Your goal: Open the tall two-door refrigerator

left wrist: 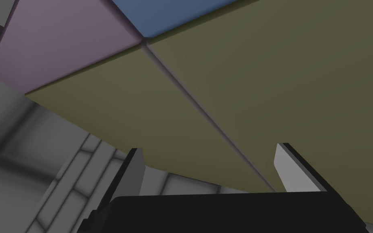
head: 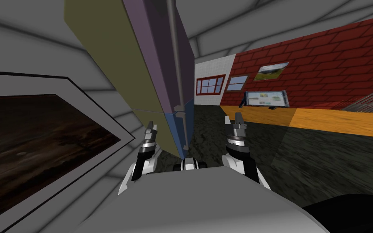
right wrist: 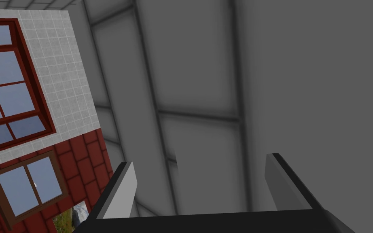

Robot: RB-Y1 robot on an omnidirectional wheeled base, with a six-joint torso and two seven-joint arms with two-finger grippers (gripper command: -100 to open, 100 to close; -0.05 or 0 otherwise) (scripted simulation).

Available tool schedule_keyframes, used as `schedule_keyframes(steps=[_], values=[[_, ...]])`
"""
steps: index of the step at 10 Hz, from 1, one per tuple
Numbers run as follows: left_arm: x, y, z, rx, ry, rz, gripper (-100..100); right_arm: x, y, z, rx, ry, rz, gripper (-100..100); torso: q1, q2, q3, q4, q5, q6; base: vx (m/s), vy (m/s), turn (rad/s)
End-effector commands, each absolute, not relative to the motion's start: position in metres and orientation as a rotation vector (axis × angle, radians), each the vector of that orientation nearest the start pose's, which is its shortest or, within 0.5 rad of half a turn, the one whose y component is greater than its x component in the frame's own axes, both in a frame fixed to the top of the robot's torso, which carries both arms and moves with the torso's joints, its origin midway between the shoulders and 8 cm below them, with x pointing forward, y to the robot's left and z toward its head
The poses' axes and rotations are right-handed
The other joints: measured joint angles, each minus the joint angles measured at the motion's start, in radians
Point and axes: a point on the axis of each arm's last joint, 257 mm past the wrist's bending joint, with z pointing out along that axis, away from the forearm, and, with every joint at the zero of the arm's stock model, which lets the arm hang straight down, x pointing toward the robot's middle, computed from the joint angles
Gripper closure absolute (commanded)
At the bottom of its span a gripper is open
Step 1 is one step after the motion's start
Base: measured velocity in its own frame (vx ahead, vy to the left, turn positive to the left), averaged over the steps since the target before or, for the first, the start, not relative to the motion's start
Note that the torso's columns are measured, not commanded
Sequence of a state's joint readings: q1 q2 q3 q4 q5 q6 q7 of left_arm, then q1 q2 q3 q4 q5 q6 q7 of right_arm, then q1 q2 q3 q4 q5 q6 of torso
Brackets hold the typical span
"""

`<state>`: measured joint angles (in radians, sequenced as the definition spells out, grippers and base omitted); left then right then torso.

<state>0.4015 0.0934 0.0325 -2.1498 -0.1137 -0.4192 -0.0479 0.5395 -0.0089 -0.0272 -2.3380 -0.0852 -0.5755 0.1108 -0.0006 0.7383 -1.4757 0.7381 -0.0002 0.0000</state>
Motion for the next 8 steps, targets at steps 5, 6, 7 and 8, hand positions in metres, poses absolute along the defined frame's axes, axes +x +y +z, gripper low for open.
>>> schedule_keyframes(steps=[5, 6, 7, 8], values=[[0.436, 0.268, 0.007, -0.531, 0.857, -1.136, -100, 0.312, -0.296, 0.052, 0.582, 0.524, 1.23, 0, 0.001, 0.0, 0.0, 0.0, 0.0, 0.0, -0.035, 0.009, 0.014], [0.438, 0.266, 0.013, -0.521, 0.847, -1.143, -100, 0.312, -0.296, 0.052, 0.582, 0.524, 1.23, 0, 0.001, 0.0, 0.0, 0.0, 0.0, 0.0, -0.014, 0.006, -0.004], [0.451, 0.272, 0.007, -0.539, 0.875, -1.117, -100, 0.312, -0.296, 0.052, 0.582, 0.524, 1.23, 0, 0.0, -0.001, -0.001, 0.0, 0.0, 0.0, -0.033, 0.01, 0.024], [0.454, 0.268, 0.02, -0.518, 0.854, -1.132, -100, 0.312, -0.296, 0.052, 0.582, 0.524, 1.23, 0, 0.001, 0.0, 0.0, 0.0, 0.0, 0.0, -0.036, 0.01, 0.014]])
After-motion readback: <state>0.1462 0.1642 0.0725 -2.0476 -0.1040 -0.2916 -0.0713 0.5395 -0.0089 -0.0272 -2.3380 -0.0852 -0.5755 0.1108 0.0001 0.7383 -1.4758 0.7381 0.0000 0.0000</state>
